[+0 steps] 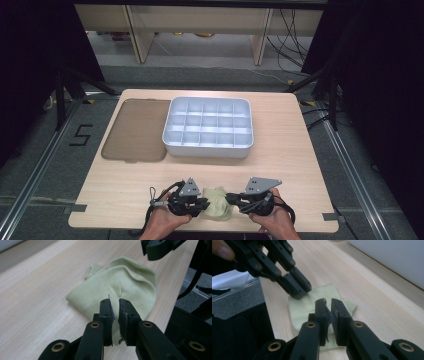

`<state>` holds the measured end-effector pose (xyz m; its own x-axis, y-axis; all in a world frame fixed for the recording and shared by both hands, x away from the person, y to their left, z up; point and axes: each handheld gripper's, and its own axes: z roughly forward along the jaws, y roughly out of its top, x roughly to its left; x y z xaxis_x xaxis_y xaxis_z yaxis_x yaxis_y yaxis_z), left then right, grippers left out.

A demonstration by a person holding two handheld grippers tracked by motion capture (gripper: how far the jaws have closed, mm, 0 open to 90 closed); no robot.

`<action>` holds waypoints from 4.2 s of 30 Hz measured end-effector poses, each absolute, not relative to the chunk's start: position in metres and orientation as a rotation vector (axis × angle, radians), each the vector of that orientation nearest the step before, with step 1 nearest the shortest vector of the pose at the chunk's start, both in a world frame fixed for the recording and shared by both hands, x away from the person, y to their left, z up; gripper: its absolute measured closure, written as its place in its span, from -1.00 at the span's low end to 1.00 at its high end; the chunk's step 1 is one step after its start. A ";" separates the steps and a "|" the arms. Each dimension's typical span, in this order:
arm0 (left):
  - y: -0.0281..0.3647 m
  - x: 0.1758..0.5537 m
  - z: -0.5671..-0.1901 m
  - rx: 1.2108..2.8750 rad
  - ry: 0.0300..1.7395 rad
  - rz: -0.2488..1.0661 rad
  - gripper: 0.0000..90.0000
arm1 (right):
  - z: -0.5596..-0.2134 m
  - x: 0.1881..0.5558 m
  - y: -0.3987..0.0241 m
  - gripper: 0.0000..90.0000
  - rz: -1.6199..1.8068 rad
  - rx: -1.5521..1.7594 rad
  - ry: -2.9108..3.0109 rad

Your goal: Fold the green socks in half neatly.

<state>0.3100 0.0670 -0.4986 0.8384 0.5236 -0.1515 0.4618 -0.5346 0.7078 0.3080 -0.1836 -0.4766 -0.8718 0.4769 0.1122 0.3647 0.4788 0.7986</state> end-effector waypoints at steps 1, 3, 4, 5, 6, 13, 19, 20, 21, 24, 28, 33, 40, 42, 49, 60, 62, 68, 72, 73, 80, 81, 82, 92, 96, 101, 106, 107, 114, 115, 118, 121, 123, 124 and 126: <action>0.067 0.310 -0.499 2.222 0.715 0.100 0.80 | -0.477 0.308 -0.184 0.86 1.353 0.741 2.592; 0.063 0.310 -0.504 2.234 0.721 0.098 0.80 | -0.477 0.308 -0.182 0.86 1.339 0.732 2.592; 0.062 0.310 -0.506 2.239 0.733 0.098 0.80 | -0.477 0.306 -0.181 0.86 1.340 0.750 2.597; 0.062 0.310 -0.505 2.244 0.717 0.107 0.81 | -0.478 0.308 -0.180 0.85 1.346 0.718 2.589; 0.063 0.309 -0.505 2.243 0.714 0.097 0.81 | -0.478 0.308 -0.179 0.85 1.341 0.716 2.595; 0.063 0.308 -0.506 2.244 0.712 0.107 0.81 | -0.480 0.303 -0.170 0.85 1.335 0.700 2.618; 0.063 0.308 -0.506 2.241 0.722 0.104 0.81 | -0.488 0.302 -0.160 0.85 1.310 0.674 2.657; 0.063 0.308 -0.506 2.241 0.721 0.105 0.81 | -0.489 0.302 -0.159 0.85 1.302 0.669 2.676; 0.063 0.308 -0.506 2.243 0.715 0.106 0.81 | -0.490 0.301 -0.158 0.85 1.291 0.680 2.689; 0.064 0.308 -0.506 2.243 0.716 0.105 0.81 | -0.494 0.300 -0.157 0.85 1.258 0.664 2.706; 0.064 0.307 -0.506 2.238 0.730 0.111 0.81 | -0.496 0.299 -0.167 0.88 1.143 0.686 2.721; 0.064 0.307 -0.506 2.244 0.726 0.115 0.81 | -0.504 0.298 -0.182 0.88 1.072 0.750 2.742; 0.064 0.306 -0.505 2.239 0.721 0.111 0.79 | -0.497 0.300 -0.184 0.86 1.128 0.750 2.719; 0.063 0.308 -0.501 2.230 0.706 0.119 0.79 | -0.489 0.303 -0.183 0.86 1.187 0.739 2.668; 0.059 0.321 -0.491 2.198 0.720 0.186 0.79 | -0.485 0.320 -0.173 0.85 1.227 0.728 2.626; 0.055 0.340 -0.501 2.237 0.769 0.208 0.80 | -0.497 0.331 -0.170 0.86 1.146 0.755 2.663; 0.055 0.342 -0.504 2.241 0.767 0.217 0.80 | -0.500 0.333 -0.172 0.86 1.146 0.768 2.667; 0.059 0.340 -0.503 2.215 0.803 0.232 0.80 | -0.502 0.334 -0.174 0.86 1.158 0.757 2.669; 0.066 0.336 -0.496 2.185 0.801 0.230 0.77 | -0.498 0.332 -0.176 0.84 1.169 0.778 2.666; 0.068 0.334 -0.495 2.176 0.804 0.225 0.75 | -0.497 0.331 -0.177 0.83 1.178 0.773 2.658; 0.077 0.314 -0.490 2.137 0.799 0.158 0.71 | -0.495 0.328 -0.178 0.82 1.209 0.767 2.655; 0.076 0.311 -0.492 2.139 0.807 0.154 0.70 | -0.495 0.328 -0.178 0.82 1.209 0.763 2.651; 0.076 0.309 -0.493 2.150 0.800 0.151 0.68 | -0.495 0.328 -0.177 0.82 1.209 0.759 2.650; 0.071 0.308 -0.506 2.196 0.793 0.129 0.71 | -0.497 0.327 -0.176 0.82 1.183 0.769 2.667; 0.074 0.306 -0.498 2.177 0.776 0.141 0.68 | -0.497 0.328 -0.176 0.81 1.195 0.764 2.664; 0.079 0.299 -0.496 2.138 0.822 0.094 0.40 | -0.493 0.328 -0.177 0.80 1.222 0.742 2.643; 0.088 0.295 -0.498 2.126 0.879 0.080 0.13 | -0.489 0.325 -0.176 0.77 1.236 0.755 2.613; 0.089 0.296 -0.498 2.143 0.879 0.075 0.09 | -0.488 0.324 -0.176 0.76 1.228 0.761 2.622; 0.088 0.299 -0.502 2.119 0.964 -0.013 -0.06 | -0.489 0.323 -0.174 0.75 1.226 0.761 2.610; 0.089 0.300 -0.502 2.130 0.960 -0.013 -0.07 | -0.489 0.323 -0.174 0.75 1.221 0.763 2.615; 0.088 0.301 -0.502 2.107 0.985 -0.019 -0.08 | -0.489 0.324 -0.174 0.75 1.223 0.758 2.612; 0.087 0.301 -0.501 2.089 1.006 -0.025 -0.07 | -0.489 0.324 -0.175 0.74 1.223 0.751 2.609; 0.088 0.303 -0.501 2.112 0.989 -0.037 -0.07 | -0.489 0.324 -0.175 0.74 1.226 0.753 2.608; 0.089 0.303 -0.501 2.124 0.984 -0.041 -0.07 | -0.489 0.324 -0.175 0.74 1.222 0.750 2.605; 0.085 0.302 -0.502 2.081 1.018 -0.035 -0.05 | -0.489 0.324 -0.175 0.74 1.222 0.752 2.605</action>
<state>0.3022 0.0850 -0.5018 0.6754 0.6516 -0.3454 0.6738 -0.3549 0.6481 0.3242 -0.1754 -0.4891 -0.8591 0.5083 0.0602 0.3714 0.5381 0.7567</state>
